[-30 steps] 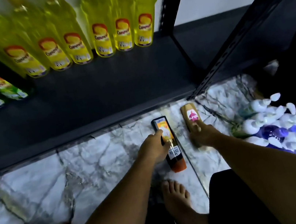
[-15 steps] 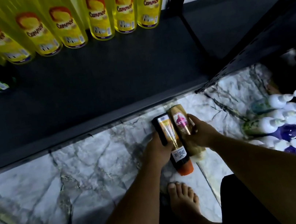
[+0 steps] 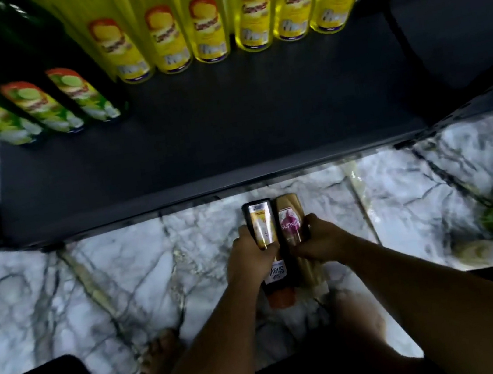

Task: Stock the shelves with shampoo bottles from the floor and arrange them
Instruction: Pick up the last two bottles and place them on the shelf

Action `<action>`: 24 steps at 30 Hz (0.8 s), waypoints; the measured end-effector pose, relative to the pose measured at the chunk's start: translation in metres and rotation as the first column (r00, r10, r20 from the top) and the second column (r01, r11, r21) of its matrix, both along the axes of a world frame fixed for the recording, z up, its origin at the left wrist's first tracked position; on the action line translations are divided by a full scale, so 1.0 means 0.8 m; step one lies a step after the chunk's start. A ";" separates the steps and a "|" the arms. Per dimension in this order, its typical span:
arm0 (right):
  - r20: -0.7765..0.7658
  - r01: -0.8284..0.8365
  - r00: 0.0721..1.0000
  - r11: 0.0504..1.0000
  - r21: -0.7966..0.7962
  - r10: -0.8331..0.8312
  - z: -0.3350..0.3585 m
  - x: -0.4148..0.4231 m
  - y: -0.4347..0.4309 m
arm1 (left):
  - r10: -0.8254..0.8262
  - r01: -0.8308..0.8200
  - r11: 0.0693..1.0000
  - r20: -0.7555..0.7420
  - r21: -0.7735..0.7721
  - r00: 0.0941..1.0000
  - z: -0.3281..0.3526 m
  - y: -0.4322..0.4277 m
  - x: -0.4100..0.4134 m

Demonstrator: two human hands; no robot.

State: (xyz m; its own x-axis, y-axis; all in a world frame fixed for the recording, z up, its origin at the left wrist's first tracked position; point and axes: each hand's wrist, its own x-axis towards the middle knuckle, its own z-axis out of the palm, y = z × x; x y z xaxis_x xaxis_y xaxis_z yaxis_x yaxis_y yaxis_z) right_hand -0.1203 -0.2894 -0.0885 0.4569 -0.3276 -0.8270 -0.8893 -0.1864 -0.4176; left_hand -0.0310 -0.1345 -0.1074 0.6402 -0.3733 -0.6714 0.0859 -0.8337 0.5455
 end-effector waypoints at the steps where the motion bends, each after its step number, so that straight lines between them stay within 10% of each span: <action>1: -0.014 -0.017 1.000 1.000 -0.020 0.017 0.000 0.006 0.015 | 0.018 -0.018 1.000 -0.039 -0.008 0.999 -0.006 0.013 0.000; 11: -0.047 0.130 0.989 0.978 -0.164 -0.140 -0.004 -0.009 0.117 | 0.060 -0.059 0.998 -0.100 0.017 0.993 0.015 0.084 -0.040; 24: 0.276 0.388 0.868 0.910 0.144 -0.414 0.075 0.017 0.129 | 0.142 -0.174 0.979 -0.254 -0.109 0.957 0.097 0.113 0.029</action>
